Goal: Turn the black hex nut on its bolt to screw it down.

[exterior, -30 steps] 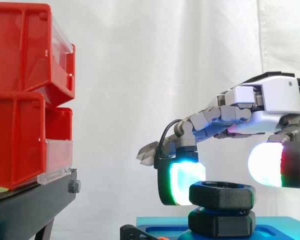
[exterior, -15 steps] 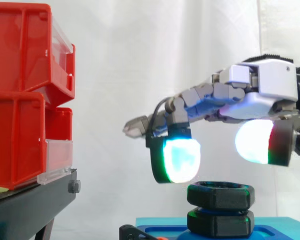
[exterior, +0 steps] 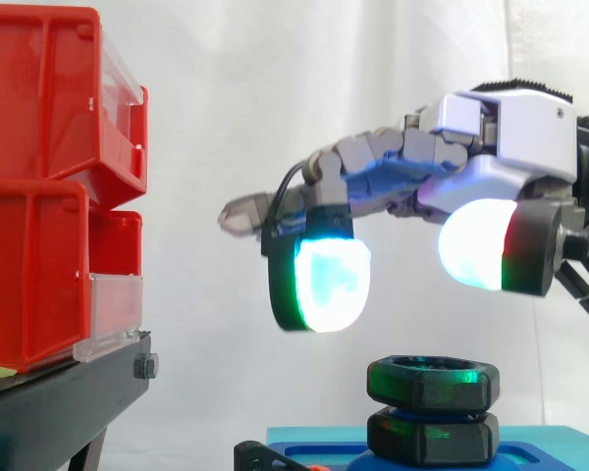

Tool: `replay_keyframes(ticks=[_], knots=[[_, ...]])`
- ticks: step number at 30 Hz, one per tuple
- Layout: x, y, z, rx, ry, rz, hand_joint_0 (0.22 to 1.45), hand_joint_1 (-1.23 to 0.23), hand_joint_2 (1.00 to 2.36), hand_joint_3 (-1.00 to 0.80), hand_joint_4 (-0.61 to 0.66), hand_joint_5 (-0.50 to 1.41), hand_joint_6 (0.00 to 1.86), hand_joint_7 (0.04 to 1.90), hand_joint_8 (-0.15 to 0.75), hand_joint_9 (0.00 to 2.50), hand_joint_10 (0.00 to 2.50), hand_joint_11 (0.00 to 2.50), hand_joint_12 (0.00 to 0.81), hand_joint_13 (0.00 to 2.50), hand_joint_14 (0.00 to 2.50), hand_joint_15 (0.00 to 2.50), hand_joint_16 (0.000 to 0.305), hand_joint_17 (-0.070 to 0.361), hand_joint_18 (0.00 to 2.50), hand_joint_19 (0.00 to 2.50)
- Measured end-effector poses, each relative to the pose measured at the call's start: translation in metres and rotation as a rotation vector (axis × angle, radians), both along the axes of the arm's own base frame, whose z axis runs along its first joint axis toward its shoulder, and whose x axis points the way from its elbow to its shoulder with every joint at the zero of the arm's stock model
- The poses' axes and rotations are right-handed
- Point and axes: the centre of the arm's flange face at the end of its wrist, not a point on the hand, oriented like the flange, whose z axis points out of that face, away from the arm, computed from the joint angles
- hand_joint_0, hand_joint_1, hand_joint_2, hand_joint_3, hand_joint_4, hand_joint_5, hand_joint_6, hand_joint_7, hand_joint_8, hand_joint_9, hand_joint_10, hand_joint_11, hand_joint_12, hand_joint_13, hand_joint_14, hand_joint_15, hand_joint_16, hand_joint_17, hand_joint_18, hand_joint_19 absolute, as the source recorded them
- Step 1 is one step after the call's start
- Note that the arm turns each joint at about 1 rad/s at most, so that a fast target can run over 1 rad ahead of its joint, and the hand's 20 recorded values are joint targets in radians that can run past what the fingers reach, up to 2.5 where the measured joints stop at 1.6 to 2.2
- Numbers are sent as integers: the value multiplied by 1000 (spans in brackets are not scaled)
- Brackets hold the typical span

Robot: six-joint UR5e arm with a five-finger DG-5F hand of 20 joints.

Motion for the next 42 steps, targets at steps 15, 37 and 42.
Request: replay_keyframes(ticks=[15,37,42], knots=[[8,23,-27,4,43,13,481,-299,1000,-500,142,-81,502,1238,176,360,0,0,333,280,0,0,57,128,242,328],[9,47,-30,10,75,15,483,-285,1000,-500,115,-94,630,1173,180,369,0,0,331,287,0,0,56,125,247,325],[9,47,-31,9,79,17,484,-283,1000,-500,128,-95,636,1158,181,371,0,0,331,287,0,0,56,125,246,325]])
